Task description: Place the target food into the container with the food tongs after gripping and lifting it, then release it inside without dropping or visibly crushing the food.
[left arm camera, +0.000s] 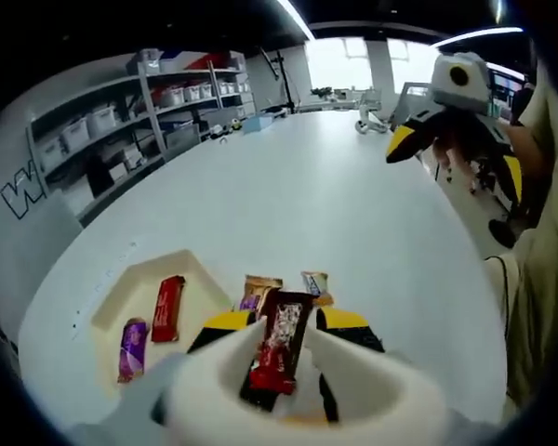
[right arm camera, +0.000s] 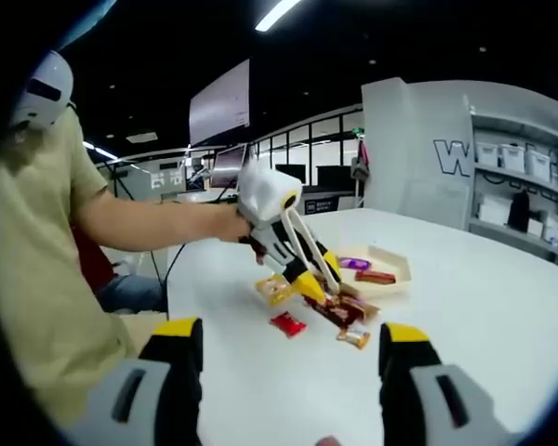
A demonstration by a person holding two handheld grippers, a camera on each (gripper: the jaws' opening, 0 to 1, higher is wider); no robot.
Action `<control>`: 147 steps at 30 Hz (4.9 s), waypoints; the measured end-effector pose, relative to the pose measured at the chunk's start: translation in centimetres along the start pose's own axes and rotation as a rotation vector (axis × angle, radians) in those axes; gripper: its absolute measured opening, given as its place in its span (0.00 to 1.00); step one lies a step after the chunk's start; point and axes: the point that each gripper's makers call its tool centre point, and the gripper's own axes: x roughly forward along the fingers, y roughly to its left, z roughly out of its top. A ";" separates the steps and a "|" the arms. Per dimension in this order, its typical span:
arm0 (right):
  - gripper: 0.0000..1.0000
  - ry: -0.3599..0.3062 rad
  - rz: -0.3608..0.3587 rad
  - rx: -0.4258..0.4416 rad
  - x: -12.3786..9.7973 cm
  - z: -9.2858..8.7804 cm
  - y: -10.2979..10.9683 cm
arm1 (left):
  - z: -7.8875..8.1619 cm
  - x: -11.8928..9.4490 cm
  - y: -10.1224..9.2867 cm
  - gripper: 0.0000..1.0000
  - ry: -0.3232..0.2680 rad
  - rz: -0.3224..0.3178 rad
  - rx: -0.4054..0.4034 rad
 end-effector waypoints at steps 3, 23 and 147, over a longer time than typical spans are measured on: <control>0.76 0.004 -0.001 0.000 0.0 -0.1 0.0 | -0.3 0.3 0.0 0.25 0.007 0.001 0.000; 0.76 0.006 -0.001 0.003 0.0 -0.2 -0.1 | -1.6 1.1 -0.5 0.25 0.046 -0.009 -0.010; 0.74 0.025 -0.012 -0.012 -0.7 -0.4 -0.2 | -0.2 1.0 9.3 0.23 0.074 0.116 -0.148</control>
